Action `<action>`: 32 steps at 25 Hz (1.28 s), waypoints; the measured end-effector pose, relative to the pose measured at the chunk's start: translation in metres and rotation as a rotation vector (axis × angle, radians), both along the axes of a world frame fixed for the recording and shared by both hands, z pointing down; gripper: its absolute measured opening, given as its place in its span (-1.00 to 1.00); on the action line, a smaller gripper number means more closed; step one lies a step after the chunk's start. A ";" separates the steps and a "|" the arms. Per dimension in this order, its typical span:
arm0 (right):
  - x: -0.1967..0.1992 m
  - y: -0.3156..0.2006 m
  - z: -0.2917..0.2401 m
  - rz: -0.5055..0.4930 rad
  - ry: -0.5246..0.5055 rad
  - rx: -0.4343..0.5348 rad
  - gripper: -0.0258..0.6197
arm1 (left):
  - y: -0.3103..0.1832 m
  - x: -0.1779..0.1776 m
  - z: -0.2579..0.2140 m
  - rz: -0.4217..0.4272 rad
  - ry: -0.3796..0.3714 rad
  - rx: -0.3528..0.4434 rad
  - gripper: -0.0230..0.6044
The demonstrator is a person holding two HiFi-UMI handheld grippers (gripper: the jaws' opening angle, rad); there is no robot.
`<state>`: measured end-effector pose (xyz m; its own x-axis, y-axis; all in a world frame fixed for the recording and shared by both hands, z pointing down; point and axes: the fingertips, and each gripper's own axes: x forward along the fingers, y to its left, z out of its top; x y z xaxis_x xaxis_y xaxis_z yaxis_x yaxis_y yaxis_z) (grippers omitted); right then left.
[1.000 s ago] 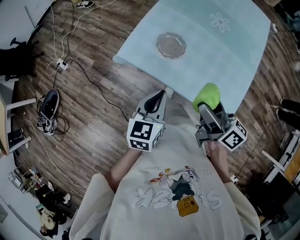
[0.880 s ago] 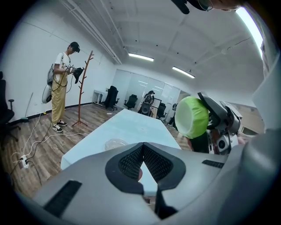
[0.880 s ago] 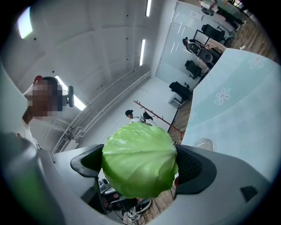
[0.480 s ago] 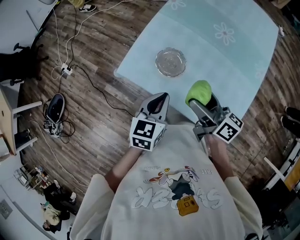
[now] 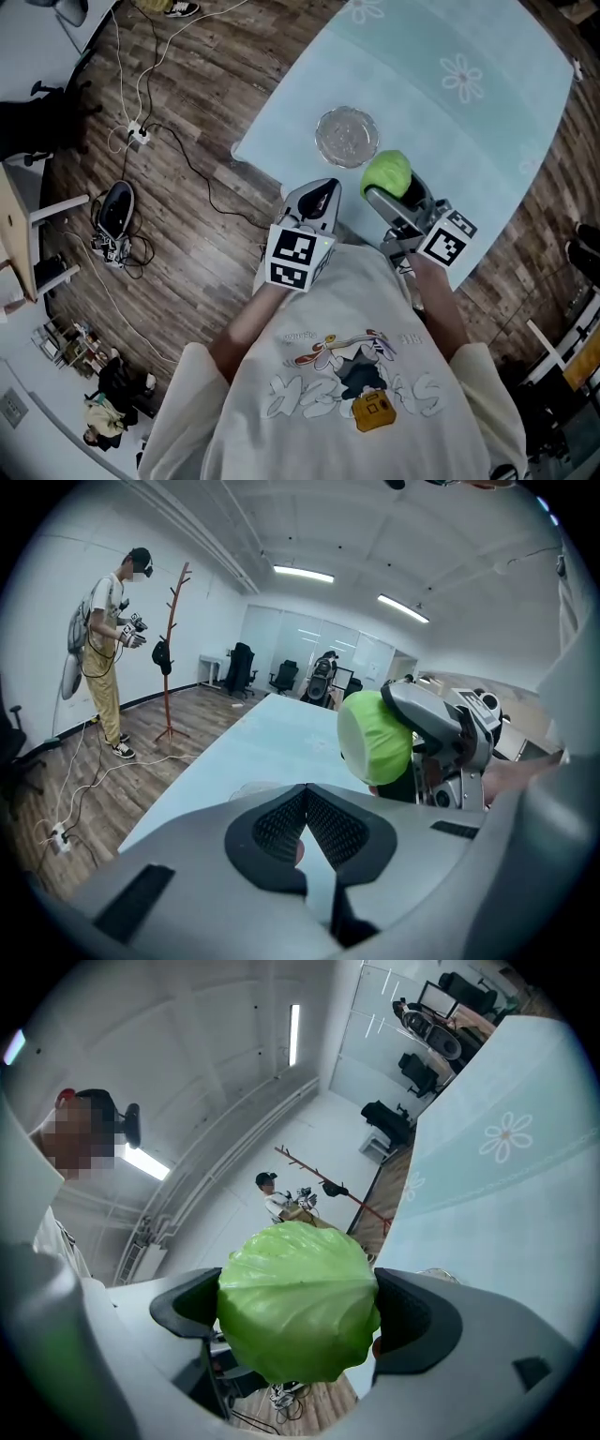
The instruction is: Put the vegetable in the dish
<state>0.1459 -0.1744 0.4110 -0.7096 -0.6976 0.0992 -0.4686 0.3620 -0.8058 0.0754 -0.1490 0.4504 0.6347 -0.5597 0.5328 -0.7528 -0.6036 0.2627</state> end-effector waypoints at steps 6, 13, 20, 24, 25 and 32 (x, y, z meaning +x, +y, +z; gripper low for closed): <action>-0.004 -0.031 0.026 0.025 0.036 -0.064 0.62 | -0.028 -0.006 0.016 0.034 -0.034 -0.036 -0.90; -0.012 -0.031 0.078 0.018 0.102 -0.129 0.62 | -0.021 -0.022 0.047 -0.003 -0.091 -0.044 -0.91; -0.014 -0.040 0.117 -0.008 0.134 -0.199 0.62 | -0.024 -0.026 0.064 -0.036 -0.102 -0.070 -0.90; -0.019 -0.053 0.138 -0.011 0.184 -0.228 0.62 | -0.029 -0.029 0.074 -0.048 -0.098 -0.088 -0.90; -0.021 -0.057 0.144 -0.011 0.205 -0.234 0.62 | -0.030 -0.031 0.075 -0.047 -0.094 -0.090 -0.90; -0.027 -0.069 0.178 -0.039 0.366 -0.253 0.62 | -0.030 -0.041 0.081 -0.066 -0.089 -0.104 -0.90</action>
